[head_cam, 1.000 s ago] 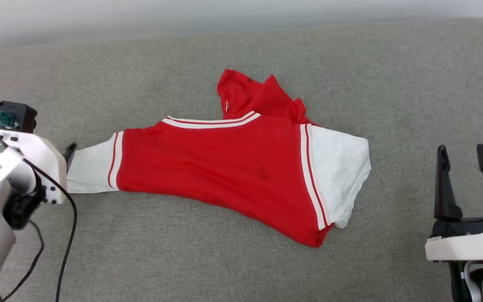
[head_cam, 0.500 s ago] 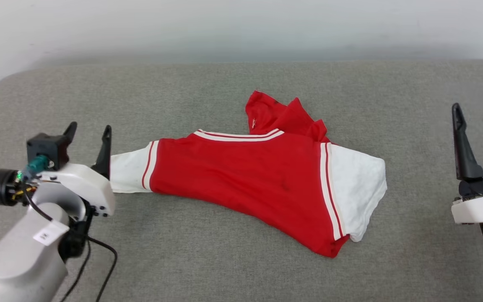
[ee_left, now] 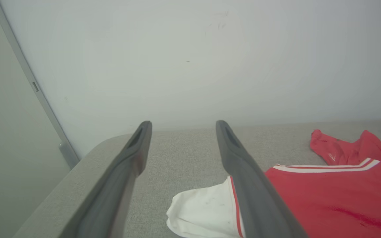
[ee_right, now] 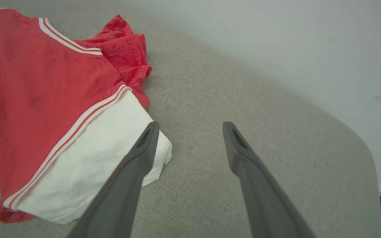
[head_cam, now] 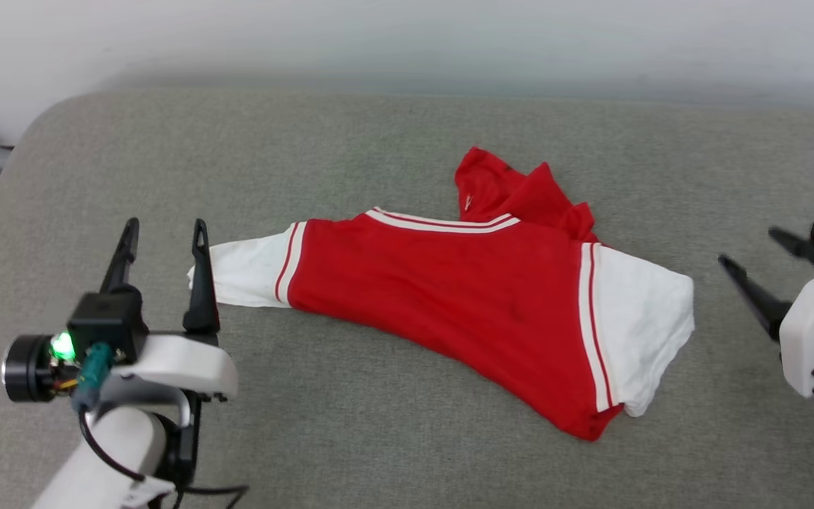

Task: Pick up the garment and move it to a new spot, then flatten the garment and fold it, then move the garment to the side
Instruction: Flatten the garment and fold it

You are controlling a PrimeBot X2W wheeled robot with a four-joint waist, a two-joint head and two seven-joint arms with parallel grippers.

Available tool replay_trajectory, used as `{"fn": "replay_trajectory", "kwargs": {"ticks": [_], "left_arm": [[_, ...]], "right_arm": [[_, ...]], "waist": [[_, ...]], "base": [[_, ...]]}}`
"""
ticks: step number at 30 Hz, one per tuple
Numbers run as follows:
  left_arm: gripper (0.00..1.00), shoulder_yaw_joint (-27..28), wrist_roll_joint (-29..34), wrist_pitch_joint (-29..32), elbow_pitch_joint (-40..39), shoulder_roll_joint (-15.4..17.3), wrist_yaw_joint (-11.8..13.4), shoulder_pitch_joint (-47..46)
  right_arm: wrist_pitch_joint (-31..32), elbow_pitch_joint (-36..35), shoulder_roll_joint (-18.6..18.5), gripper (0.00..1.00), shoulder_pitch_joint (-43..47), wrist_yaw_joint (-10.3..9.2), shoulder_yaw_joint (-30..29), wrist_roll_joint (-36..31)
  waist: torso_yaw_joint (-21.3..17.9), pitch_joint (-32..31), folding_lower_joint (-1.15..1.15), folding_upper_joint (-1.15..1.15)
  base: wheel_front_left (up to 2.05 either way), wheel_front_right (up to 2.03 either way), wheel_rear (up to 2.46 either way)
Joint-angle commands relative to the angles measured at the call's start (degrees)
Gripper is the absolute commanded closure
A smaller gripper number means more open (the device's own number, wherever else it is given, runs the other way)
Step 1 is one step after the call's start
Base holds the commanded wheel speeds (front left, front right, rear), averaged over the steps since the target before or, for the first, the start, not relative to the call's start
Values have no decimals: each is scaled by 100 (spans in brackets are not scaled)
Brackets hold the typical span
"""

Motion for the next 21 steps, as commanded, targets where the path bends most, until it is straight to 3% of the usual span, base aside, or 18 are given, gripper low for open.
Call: {"fn": "replay_trajectory", "kwargs": {"ticks": [1, 4, 6, 7, 21], "left_arm": [[0, 48, 91, -25, -67, -63, 19, 124], [0, 269, 471, -20, -347, -414, -77, 412], [0, 315, 578, -20, -408, -506, -101, 462], [0, 394, 703, -20, -446, -704, -195, 590], [0, 908, 1445, -21, -286, -1666, -950, 687]], "right_arm": [[166, -28, -78, 0, -102, -6, 133, 134], [1005, -81, -576, 0, -273, -7, 723, 723], [1157, -70, -645, 0, -330, -6, 827, 841], [1376, -11, -740, 0, -449, -7, 997, 995], [1754, 1327, -555, 0, -922, -6, 2114, 1246]], "waist": [[82, 72, 1, 0], [254, 237, 1, 0], [303, 280, 1, 0], [396, 372, 1, 0], [842, 798, 1, 0]], "base": [[0, 0, 0], [0, 0, 0], [0, 0, 0], [0, 0, 0], [0, 0, 0]]}}
